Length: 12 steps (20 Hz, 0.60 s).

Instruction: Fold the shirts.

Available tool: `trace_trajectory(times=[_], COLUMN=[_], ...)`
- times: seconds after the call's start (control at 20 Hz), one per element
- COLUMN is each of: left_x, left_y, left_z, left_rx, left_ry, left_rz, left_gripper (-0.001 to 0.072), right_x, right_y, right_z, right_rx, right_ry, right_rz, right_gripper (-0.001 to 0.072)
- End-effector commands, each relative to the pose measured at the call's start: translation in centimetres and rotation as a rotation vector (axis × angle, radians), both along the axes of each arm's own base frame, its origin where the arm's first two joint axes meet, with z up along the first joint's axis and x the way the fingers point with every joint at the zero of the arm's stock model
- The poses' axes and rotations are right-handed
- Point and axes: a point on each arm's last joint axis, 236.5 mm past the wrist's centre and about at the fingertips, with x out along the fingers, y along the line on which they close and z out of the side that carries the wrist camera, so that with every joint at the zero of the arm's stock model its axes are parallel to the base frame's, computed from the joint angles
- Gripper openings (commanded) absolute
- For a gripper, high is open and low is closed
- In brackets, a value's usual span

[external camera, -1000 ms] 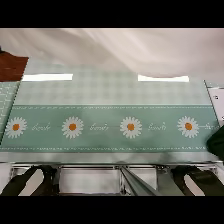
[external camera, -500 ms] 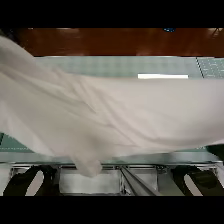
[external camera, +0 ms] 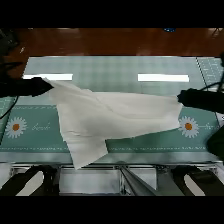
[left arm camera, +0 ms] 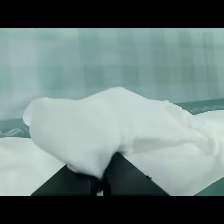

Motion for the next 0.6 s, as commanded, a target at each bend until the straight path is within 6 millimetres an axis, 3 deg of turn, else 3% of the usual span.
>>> trace_trajectory(times=[0.0,0.05,0.1,0.15,0.2,0.3,0.4,0.45,0.55], left_x=[5.7,7.0,8.2,8.8,9.0,8.3,6.8,5.9,3.9], left_y=[0.4,0.3,0.2,-0.1,-0.4,1.1,4.8,6.7,9.4], left_z=[-7.2,-8.4,-9.3,-9.9,-9.9,-8.9,-7.5,-6.7,-5.8], left_rx=[-0.112,-0.139,-0.159,-0.178,-0.202,-0.196,-0.161,-0.162,-0.179], left_ry=[0.106,0.136,0.166,0.207,0.255,0.324,0.357,0.366,0.365], left_rz=[0.107,0.112,0.103,0.085,0.047,-0.042,-0.048,-0.020,0.060], left_gripper=[0.0021,0.0024,0.0114,0.0316,0.0507,0.0511,0.0509,0.0509,0.0510], right_x=[7.1,8.8,10.4,11.8,12.6,13.4,12.8,11.5,7.5], right_y=[-0.3,-0.3,-0.4,-0.4,-0.6,-2.9,-7.3,-10.1,-15.6], right_z=[-5.8,-7.0,-7.9,-8.3,-8.3,-6.5,-3.7,-2.8,-2.9], right_rx=[0.063,0.092,0.129,0.165,0.202,0.240,0.218,0.182,0.042], right_ry=[0.050,0.092,0.125,0.154,0.185,0.212,0.189,0.186,0.242], right_rz=[-0.092,-0.112,-0.131,-0.120,-0.115,-0.134,-0.183,-0.223,-0.307], right_gripper=[0.0026,0.0072,0.0250,0.0414,0.0413,0.0413,0.0412,0.0412,0.0407])
